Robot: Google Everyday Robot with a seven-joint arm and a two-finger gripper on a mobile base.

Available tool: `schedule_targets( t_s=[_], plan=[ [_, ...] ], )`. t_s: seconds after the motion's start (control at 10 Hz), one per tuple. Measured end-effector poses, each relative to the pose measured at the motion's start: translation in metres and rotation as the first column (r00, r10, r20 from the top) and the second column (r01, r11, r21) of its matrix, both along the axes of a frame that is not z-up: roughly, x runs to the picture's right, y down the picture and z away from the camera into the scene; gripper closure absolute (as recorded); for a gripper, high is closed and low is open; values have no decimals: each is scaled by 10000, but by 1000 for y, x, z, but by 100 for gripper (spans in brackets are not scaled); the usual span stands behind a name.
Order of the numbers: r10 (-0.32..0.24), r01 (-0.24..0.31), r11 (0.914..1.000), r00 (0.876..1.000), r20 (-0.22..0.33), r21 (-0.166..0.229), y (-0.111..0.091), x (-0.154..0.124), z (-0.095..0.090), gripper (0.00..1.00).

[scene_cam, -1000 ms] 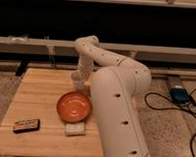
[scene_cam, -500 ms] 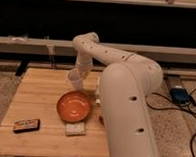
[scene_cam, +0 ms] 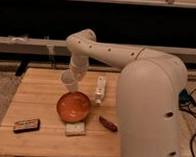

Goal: Place the ceramic cup in the ceramic bowl

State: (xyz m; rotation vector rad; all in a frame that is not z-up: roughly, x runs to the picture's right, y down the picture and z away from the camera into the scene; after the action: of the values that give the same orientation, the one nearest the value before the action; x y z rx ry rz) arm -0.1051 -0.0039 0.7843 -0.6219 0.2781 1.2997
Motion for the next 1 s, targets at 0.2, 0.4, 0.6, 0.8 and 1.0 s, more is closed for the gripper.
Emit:
schedule_targets(
  t_s=[0.2, 0.4, 0.6, 0.8, 1.0],
  plan=[
    [59, -57, 9998, 9999, 92, -185, 13, 2, -17, 100],
    [241, -233, 9981, 9996, 139, -577, 31, 7, -29, 97],
    [435, -426, 9942, 9990, 70, -985, 49, 12, -26, 78],
    [607, -602, 9890, 9982, -7, -1349, 68, 13, -18, 58],
    [836, -841, 9828, 9964, -103, -1643, 83, 17, -10, 38]
  ],
)
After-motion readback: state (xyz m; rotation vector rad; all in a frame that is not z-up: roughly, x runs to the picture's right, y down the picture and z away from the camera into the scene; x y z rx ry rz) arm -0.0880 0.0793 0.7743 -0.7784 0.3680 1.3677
